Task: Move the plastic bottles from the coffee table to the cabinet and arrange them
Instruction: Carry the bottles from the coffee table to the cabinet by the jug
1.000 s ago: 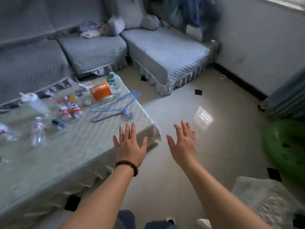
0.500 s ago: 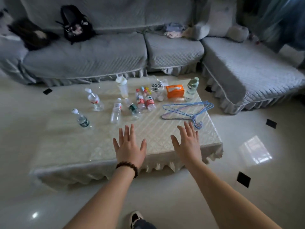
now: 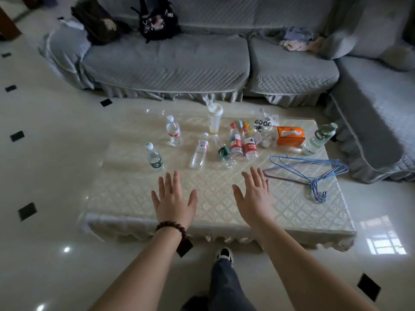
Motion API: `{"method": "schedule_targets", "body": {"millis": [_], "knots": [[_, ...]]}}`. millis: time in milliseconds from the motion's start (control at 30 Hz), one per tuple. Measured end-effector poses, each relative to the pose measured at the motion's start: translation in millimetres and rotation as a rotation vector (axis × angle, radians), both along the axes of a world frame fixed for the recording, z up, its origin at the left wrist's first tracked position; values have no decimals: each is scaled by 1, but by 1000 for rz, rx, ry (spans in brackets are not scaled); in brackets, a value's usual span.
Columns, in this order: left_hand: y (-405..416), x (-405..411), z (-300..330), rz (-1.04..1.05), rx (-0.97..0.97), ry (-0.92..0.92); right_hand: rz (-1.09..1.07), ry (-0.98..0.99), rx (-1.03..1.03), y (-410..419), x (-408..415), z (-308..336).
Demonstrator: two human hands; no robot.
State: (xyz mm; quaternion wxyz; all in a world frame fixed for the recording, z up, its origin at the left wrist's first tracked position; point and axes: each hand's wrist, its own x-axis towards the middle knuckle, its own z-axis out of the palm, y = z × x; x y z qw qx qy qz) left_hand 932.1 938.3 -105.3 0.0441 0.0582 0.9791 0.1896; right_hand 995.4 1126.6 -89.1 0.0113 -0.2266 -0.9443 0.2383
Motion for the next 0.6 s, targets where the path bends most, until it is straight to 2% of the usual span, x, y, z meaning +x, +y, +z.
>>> {"method": "schedule_targets", "body": {"millis": [333, 600], "knots": [[-12, -110, -29, 174, -53, -76, 142, -18, -13, 4, -142, -35], [-31, -178, -64, 339, -9, -205, 270, -65, -49, -3, -236, -69]]}}
